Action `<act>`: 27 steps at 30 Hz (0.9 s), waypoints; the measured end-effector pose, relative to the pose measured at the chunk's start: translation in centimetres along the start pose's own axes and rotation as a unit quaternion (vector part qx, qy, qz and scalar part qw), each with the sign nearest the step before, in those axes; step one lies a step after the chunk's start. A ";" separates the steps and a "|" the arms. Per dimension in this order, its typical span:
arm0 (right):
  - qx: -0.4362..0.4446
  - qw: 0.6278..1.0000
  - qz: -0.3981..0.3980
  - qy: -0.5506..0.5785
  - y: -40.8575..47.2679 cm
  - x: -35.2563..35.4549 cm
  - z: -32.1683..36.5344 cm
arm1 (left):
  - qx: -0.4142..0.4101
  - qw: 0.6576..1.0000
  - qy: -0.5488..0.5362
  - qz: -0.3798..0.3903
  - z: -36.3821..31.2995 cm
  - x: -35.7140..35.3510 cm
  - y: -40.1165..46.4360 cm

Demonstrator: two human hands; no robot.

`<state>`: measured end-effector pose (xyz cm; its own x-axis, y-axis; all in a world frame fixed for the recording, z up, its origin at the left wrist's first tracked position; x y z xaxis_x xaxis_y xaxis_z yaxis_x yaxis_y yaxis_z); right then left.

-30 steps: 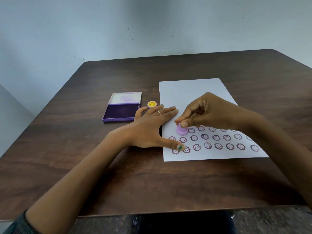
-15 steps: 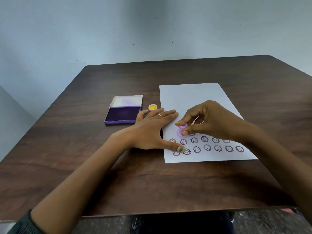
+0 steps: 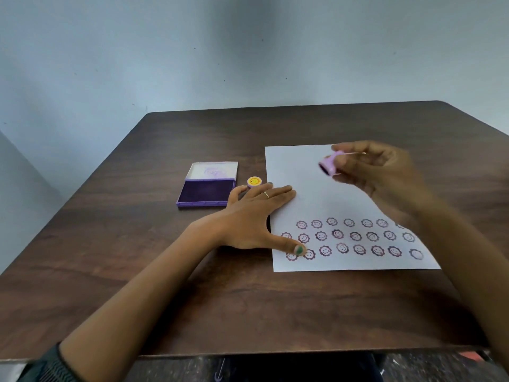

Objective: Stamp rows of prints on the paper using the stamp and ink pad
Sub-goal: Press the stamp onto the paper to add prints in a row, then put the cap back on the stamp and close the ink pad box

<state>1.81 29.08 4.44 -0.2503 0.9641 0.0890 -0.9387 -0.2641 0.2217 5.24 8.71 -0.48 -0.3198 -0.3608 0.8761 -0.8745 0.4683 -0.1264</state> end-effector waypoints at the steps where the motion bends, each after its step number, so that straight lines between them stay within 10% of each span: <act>1: -0.019 0.999 -0.018 0.043 0.2 0.5 -0.4 | 0.001 1.000 0.000 0.000 0.0 0.0 0.0; 16: -0.149 0.971 -0.043 0.180 0.1 1.2 -2.4 | -0.026 0.994 -0.039 -0.097 0.1 1.3 -0.1; 27: -0.009 0.999 -0.037 -0.035 1.3 -2.5 1.0 | 0.036 0.945 0.036 -0.322 2.1 4.3 -0.8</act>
<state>1.44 26.33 5.47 -0.1642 0.9764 0.1404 -0.9582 -0.1917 0.2126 3.77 5.10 2.45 0.3100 -0.4959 0.8111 -0.9028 0.1140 0.4147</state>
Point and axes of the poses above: each hand's wrist, its own y-axis towards the middle knuckle, its own x-axis out of the back of the hand, z = x × y, the point moved 4 cm from there along y, towards the middle knuckle, and after that the axes turned 10 degrees about -y, right-handed, at the moved point
